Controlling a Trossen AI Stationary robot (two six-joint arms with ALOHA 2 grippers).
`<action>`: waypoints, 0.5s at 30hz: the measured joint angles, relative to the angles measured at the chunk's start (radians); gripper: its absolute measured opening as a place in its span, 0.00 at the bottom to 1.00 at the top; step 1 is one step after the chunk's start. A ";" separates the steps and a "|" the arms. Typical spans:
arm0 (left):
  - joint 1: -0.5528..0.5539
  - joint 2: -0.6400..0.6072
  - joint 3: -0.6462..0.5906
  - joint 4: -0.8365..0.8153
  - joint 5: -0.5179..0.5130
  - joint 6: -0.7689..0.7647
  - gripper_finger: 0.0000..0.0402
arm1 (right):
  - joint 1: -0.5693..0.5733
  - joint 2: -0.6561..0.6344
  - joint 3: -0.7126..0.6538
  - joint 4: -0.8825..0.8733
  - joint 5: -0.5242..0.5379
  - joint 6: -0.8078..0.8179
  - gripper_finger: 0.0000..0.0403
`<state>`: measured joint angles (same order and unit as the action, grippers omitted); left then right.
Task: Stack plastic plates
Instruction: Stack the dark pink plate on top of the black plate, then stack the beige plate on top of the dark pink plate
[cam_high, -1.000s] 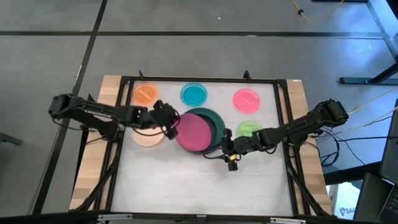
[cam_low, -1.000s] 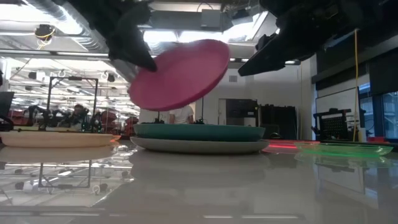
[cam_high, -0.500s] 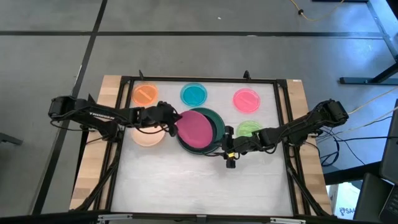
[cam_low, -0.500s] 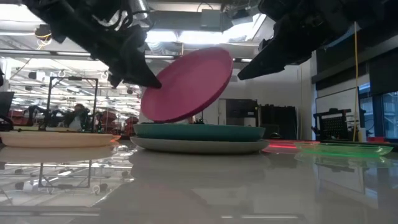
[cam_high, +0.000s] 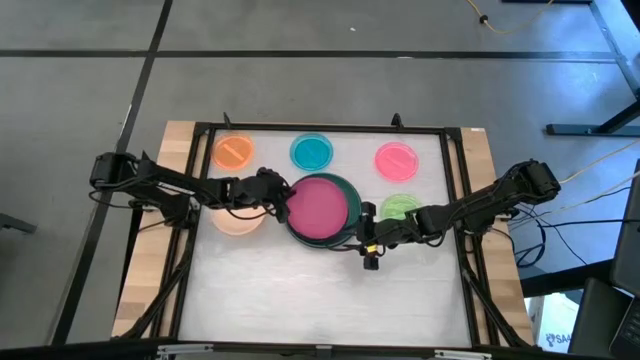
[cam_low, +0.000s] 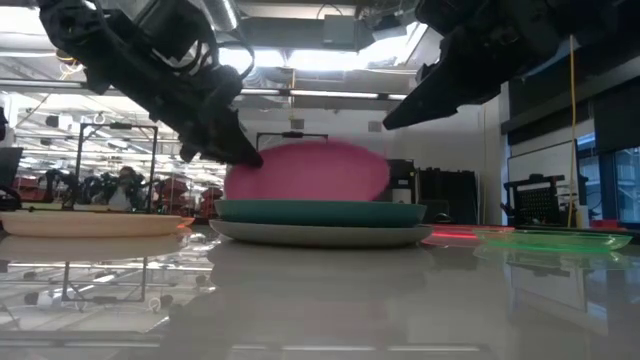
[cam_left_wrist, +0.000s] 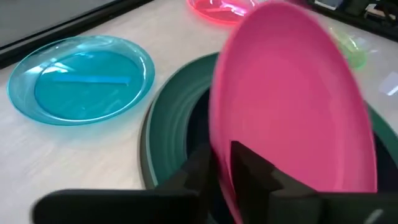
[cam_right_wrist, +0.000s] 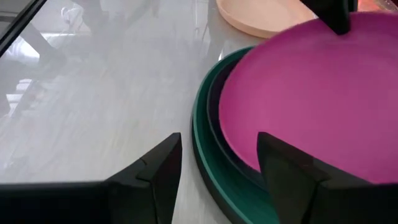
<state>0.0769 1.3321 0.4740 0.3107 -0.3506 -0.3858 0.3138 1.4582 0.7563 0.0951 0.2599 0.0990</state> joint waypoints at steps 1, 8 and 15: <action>0.000 0.000 0.000 0.000 0.001 0.002 0.17 | 0.000 0.000 0.000 -0.002 0.000 0.000 0.49; 0.000 -0.077 0.021 -0.099 0.068 0.031 0.35 | 0.000 0.000 0.000 -0.026 -0.001 0.002 0.49; -0.036 -0.211 0.142 -0.494 0.178 0.059 0.40 | 0.000 0.000 0.000 -0.040 0.015 0.002 0.49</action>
<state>0.0410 1.1215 0.6158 -0.1831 -0.1723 -0.3266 0.3138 1.4582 0.7563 0.0547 0.2752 0.1009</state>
